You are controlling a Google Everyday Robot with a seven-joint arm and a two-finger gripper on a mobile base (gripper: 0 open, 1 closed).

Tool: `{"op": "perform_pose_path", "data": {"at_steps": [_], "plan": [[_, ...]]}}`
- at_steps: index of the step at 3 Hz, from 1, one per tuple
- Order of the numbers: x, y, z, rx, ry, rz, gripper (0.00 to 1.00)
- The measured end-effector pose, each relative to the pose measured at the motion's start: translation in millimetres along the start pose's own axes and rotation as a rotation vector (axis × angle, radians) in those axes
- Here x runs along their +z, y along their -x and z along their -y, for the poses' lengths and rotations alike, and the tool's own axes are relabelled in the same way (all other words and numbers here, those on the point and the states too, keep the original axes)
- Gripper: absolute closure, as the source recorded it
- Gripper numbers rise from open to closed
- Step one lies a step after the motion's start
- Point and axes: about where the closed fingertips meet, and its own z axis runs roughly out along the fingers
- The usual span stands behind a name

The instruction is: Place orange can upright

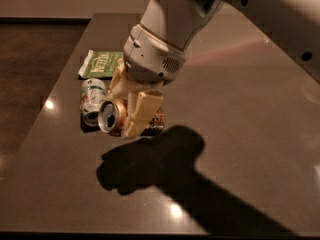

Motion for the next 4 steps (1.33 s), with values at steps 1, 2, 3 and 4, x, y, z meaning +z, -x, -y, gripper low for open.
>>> {"op": "perform_pose_path", "data": {"at_steps": [1, 2, 3, 4], "plan": [[-15.3, -4.4, -2.7, 0.111, -0.077, 0.142, 1.0], [-24.2, -9.1, -4.5, 0.197, -0.157, 0.291, 1.0], [-26.2, -14.2, -3.8, 0.237, -0.226, 0.408, 1.0], [-25.3, -21.2, -1.8, 0.245, -0.285, 0.496, 1.0]]}}
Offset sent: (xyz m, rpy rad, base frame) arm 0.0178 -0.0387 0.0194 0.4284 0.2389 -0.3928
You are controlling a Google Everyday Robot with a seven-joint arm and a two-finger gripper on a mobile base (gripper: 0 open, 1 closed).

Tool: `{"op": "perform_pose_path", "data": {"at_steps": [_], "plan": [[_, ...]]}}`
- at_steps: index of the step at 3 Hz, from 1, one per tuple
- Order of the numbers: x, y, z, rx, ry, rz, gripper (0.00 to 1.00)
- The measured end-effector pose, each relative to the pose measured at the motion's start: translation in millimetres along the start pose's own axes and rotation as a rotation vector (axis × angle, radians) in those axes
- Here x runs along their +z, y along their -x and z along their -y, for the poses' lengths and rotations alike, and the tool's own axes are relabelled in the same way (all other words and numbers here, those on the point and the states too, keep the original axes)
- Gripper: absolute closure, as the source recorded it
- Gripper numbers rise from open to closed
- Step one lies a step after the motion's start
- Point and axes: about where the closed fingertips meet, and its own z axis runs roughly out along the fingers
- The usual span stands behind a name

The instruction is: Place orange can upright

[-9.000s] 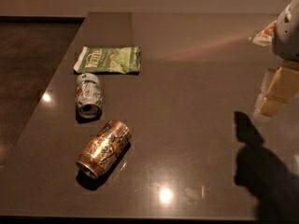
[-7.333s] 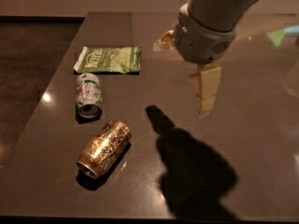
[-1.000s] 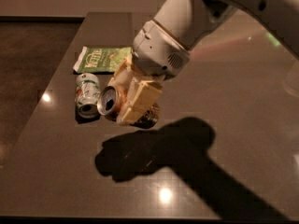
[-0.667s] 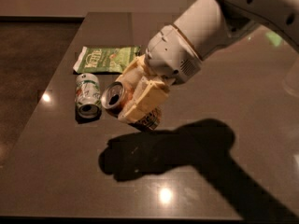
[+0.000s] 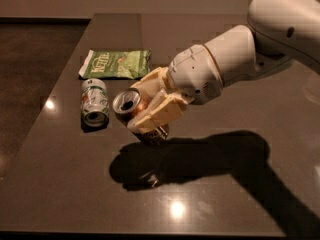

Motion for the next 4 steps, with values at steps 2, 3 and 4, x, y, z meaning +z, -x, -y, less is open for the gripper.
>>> {"op": "perform_pose_path", "data": {"at_steps": [2, 3, 4], "plan": [[-1.5, -13.4, 5.9, 0.02, -0.039, 0.118, 1.0], [-3.0, -20.8, 9.7, 0.065, -0.063, 0.155, 1.0], [-3.8, -25.5, 12.5, 0.101, -0.082, 0.195, 1.0]]}}
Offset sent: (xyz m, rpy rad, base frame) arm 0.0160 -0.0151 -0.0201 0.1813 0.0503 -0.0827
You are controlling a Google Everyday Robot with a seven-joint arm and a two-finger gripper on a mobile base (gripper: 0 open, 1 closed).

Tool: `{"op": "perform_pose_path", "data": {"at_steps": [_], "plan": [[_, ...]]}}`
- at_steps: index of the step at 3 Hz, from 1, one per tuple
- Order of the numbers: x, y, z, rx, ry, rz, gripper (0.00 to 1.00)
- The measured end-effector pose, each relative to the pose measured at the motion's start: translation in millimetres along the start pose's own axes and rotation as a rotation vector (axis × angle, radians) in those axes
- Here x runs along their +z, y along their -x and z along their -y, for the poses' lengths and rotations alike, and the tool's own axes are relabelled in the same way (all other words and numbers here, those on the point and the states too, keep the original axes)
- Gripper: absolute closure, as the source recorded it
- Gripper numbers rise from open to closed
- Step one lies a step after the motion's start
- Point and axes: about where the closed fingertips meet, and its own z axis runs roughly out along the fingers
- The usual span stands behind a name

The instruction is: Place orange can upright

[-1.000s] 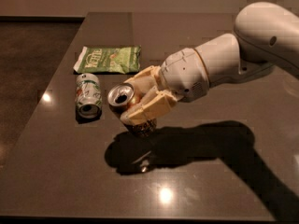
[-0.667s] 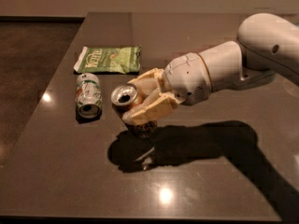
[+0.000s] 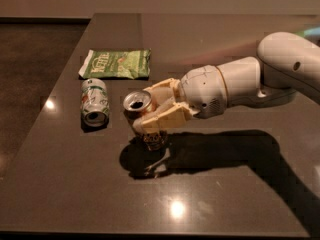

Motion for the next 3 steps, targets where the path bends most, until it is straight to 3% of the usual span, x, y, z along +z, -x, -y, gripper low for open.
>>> {"op": "perform_pose_path", "data": {"at_steps": [2, 3], "plan": [[0.5, -8.0, 1.1, 0.052, 0.005, 0.08, 1.0], [0.6, -9.5, 0.3, 0.037, 0.021, 0.109, 0.82]]}}
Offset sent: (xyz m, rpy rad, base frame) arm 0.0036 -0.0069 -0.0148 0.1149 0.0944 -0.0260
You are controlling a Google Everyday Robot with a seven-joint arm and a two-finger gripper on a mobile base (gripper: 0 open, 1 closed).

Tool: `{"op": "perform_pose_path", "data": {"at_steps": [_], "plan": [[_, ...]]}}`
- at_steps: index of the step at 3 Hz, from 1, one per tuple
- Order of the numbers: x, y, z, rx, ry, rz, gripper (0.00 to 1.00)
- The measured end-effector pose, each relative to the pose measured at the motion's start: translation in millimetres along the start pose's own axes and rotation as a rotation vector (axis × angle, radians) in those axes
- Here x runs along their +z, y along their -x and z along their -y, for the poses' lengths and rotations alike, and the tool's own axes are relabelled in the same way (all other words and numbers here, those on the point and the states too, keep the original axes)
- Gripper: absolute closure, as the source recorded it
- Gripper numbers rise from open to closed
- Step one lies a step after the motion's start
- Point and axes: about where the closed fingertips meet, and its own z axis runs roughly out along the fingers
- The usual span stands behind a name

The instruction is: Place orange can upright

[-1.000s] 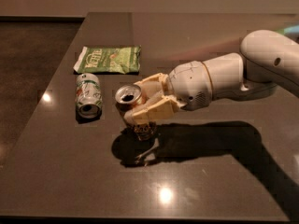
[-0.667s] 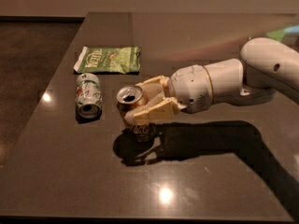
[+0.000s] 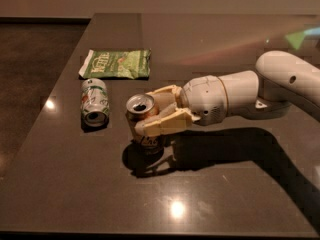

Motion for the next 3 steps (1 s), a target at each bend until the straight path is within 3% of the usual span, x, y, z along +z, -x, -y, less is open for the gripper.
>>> {"op": "perform_pose_path", "data": {"at_steps": [2, 3], "plan": [[-1.8, -4.4, -1.1, -0.015, 0.022, 0.053, 0.35], [-2.0, -6.7, -0.6, -0.04, 0.012, 0.046, 0.12]]}}
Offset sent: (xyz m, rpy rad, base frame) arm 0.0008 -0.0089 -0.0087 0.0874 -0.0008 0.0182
